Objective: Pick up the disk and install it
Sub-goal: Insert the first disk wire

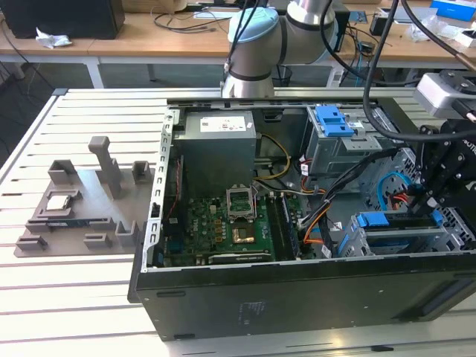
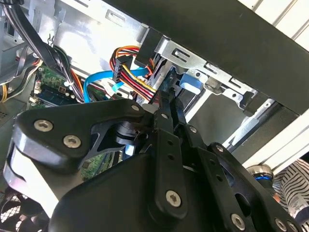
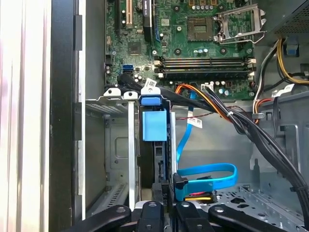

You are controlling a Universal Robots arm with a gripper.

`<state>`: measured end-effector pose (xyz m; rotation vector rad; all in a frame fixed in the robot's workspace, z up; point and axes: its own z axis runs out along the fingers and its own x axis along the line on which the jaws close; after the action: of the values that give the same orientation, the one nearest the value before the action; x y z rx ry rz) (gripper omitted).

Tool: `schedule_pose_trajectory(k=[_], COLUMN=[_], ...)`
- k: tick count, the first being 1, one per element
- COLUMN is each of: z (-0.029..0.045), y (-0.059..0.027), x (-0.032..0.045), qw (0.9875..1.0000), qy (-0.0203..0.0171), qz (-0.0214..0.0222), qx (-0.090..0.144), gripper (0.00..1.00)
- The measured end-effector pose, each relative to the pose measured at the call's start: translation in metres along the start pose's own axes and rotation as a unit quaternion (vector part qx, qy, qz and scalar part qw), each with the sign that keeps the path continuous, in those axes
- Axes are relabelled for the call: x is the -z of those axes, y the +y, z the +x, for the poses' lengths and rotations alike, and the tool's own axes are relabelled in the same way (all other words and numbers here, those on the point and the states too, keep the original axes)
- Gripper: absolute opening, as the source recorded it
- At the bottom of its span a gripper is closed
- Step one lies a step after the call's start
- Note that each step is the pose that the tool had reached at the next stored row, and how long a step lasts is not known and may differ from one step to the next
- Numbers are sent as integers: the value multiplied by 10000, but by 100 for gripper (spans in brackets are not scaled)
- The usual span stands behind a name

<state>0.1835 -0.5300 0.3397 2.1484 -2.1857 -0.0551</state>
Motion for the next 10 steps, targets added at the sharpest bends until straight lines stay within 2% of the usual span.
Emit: schedule_pose_trajectory(k=[4,10], z=[0,0], y=[-4,-5], x=[-66,-81], qw=[10000,10000], qy=[4,-9], qz=[0,-1], qx=[-1,0], gripper=[16,18])
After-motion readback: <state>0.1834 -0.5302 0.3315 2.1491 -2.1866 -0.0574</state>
